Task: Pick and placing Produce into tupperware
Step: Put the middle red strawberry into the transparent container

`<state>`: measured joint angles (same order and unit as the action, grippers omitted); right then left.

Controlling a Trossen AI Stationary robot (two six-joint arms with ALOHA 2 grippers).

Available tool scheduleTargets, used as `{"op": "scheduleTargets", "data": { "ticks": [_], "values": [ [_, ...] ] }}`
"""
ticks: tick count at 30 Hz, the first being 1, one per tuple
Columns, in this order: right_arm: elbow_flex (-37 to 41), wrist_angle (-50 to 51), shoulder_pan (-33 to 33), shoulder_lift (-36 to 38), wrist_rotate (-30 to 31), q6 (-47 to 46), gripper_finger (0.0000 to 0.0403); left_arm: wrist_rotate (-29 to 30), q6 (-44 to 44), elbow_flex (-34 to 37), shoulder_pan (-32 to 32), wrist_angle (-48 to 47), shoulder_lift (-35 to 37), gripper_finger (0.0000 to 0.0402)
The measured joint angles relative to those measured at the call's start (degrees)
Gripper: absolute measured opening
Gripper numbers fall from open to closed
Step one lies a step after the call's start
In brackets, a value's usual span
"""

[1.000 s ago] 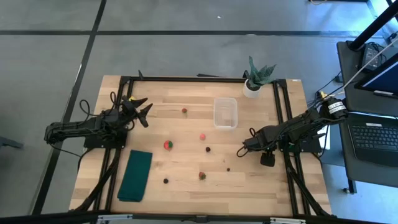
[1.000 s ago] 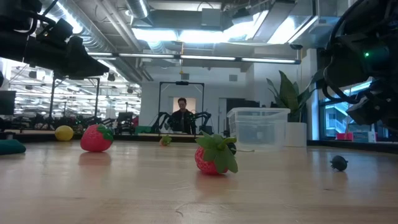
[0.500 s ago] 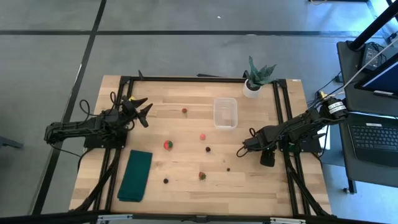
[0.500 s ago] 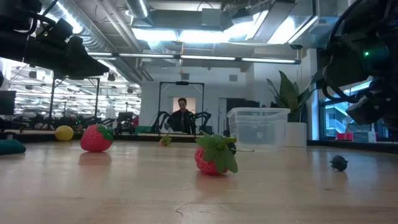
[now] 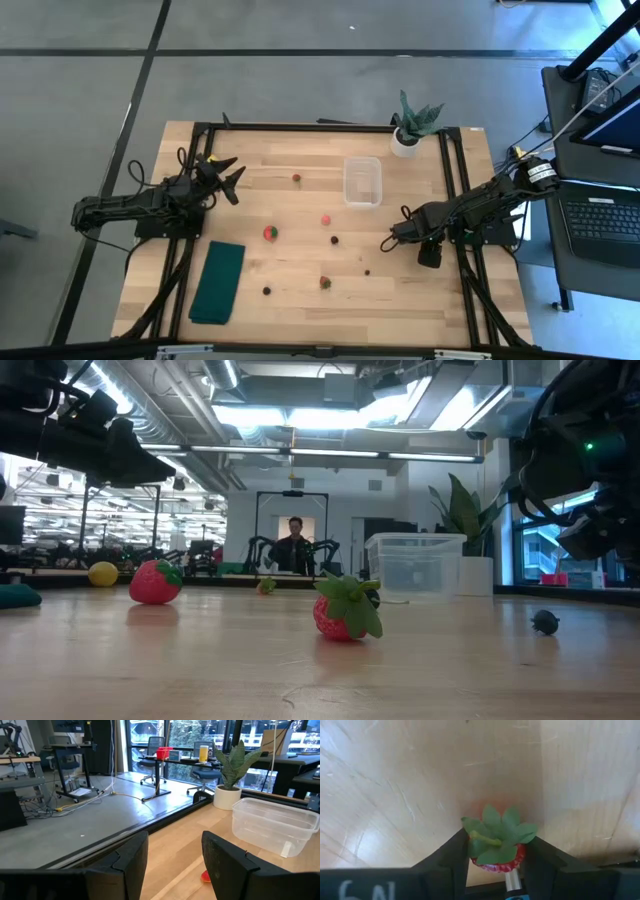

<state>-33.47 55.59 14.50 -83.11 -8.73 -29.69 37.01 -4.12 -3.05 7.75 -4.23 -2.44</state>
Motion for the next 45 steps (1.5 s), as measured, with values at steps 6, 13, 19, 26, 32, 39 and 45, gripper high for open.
{"op": "scheduleTargets", "data": {
  "ticks": [6, 13, 19, 26, 32, 39, 45],
  "values": [
    [-3.2, 1.0, -0.1, -0.1, 1.0, 0.0, 0.0144, 0.0, 0.0, 0.0, 0.0, 0.0, 0.0, 0.0179],
    [-17.0, 5.2, -2.8, -0.1, 6.4, 3.5, 0.0144, 0.0, -0.1, 0.0, 0.0, 0.0, 0.0, 0.0179],
    [-33.5, 10.6, -10.4, 0.0, 20.1, 13.1, 0.0149, 0.0, -0.2, 0.0, 0.0, 0.0, 0.0, 0.0179],
    [-46.5, -2.2, -18.7, -0.1, 24.5, 22.2, 0.0145, 0.0, -0.2, 0.0, 0.0, 0.0, 0.0, 0.0179],
    [-47.5, -8.8, -23.6, -3.8, 23.3, 26.9, 0.015, 0.0, -0.2, 0.0, 0.0, 0.0, 0.0, 0.0179],
    [-43.2, -8.1, -26.5, -13.0, 19.9, 33.3, 0.0149, 0.0, -0.2, 0.0, 0.0, 0.0, 0.0, 0.0179],
    [-40.3, -7.2, -28.7, -19.2, 14.2, 37.8, 0.0154, 0.0, -0.2, 0.0, 0.0, 0.0, 0.0, 0.0179]
  ]
}}
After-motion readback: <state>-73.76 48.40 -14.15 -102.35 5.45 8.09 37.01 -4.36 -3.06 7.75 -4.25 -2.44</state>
